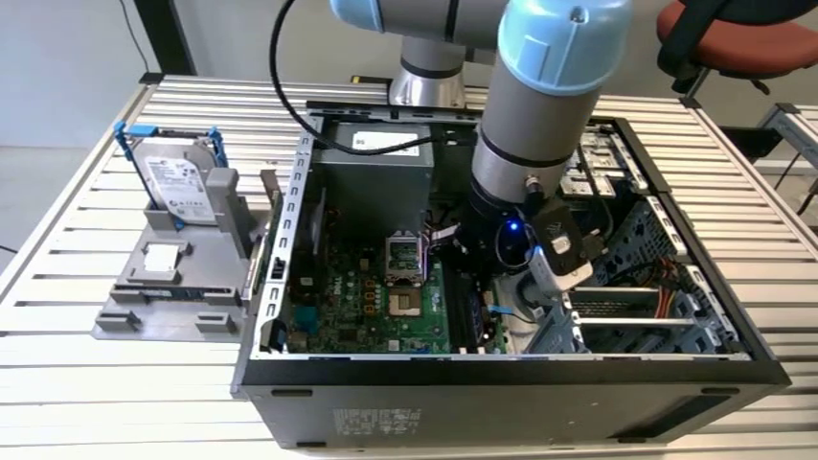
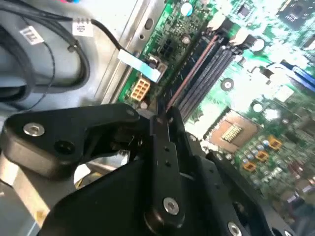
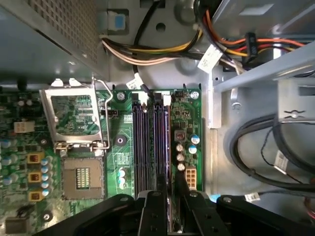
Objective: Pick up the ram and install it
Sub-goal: 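Insert the ram into the slot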
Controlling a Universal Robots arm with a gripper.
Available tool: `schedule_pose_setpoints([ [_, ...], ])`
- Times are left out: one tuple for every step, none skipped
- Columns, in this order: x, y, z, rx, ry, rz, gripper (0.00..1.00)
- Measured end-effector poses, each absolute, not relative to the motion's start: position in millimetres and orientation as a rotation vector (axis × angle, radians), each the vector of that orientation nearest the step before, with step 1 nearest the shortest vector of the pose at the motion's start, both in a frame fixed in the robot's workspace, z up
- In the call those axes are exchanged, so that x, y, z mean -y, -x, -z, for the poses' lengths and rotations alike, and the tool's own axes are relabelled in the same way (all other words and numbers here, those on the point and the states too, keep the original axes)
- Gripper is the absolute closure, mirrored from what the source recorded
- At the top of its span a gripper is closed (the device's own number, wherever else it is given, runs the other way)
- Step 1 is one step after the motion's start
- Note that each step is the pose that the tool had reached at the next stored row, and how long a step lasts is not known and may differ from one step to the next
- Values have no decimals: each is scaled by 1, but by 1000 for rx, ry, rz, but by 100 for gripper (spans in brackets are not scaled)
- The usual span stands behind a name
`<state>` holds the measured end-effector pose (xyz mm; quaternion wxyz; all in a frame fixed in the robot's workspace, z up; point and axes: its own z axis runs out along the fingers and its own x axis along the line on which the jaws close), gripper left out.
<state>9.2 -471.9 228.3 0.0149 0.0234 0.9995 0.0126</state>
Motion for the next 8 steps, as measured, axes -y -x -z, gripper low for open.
schedule_pose_setpoints([
  [472,-9,-233,-3111,-73,-39,0],
  [472,-9,-237,-3111,-74,-39,0],
  [472,-9,-242,-3111,-74,-39,0],
  [472,-9,-246,-3111,-74,-39,0],
  [472,-9,-251,-3111,-74,-39,0],
  [472,-9,-255,-3111,-74,-39,0],
  [472,-9,-255,-3111,-74,-38,0],
  [472,-9,-255,-3111,-74,-37,0],
])
